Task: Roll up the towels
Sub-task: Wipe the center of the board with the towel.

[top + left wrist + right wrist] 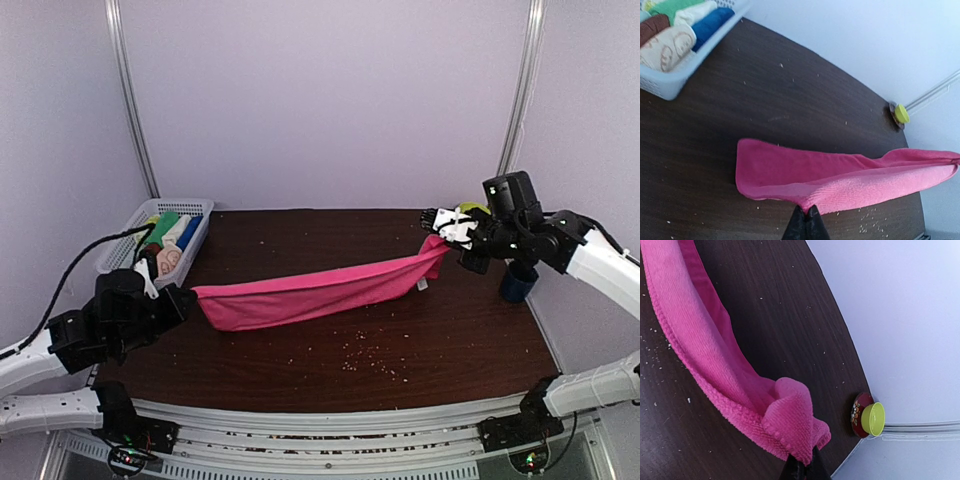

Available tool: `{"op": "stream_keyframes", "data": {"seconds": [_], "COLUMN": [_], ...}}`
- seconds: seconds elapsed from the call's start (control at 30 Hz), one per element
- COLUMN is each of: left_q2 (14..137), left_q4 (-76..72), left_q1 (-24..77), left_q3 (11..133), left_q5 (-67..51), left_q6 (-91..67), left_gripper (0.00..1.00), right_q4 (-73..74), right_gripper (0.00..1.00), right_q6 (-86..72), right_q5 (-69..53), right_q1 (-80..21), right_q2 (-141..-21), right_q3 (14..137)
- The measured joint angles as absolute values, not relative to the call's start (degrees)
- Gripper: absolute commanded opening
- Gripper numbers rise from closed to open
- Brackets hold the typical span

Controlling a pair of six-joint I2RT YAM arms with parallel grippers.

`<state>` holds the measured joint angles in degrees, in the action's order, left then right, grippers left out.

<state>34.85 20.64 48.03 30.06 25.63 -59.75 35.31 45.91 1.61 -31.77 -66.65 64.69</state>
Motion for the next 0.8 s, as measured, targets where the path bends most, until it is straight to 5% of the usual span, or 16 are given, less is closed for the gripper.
{"op": "stream_keyframes", "data": {"seconds": [0.2,0.43,0.6,0.8], "left_q2": [44.82,58.76,69.06,73.56], "left_q4": [15.11,12.75,10.0,11.49], "left_q1": [51.24,51.53,51.53,51.53], "left_q3": [23.88,28.1,33.67,35.27], "left_q5": [18.59,19.44,20.36,20.91], "left_q6": [-60.12,-57.17,-53.15,-47.64], "left_gripper": [0.0,0.07,0.27,0.72], "right_q4": [36.56,34.48,31.99,31.4], "right_gripper": [0.0,0.0,0.0,0.0], "right_q6": [43.03,36.34,33.87,32.36], "right_q5": [0.58,2.96,3.6,4.75], "right_q1": [-31.7,-29.26,-26.17,-25.3], "right_q2": [-62.46,-77.1,-86.98,-93.69], "right_q3": [56.86,55.64,58.92,61.89]}}
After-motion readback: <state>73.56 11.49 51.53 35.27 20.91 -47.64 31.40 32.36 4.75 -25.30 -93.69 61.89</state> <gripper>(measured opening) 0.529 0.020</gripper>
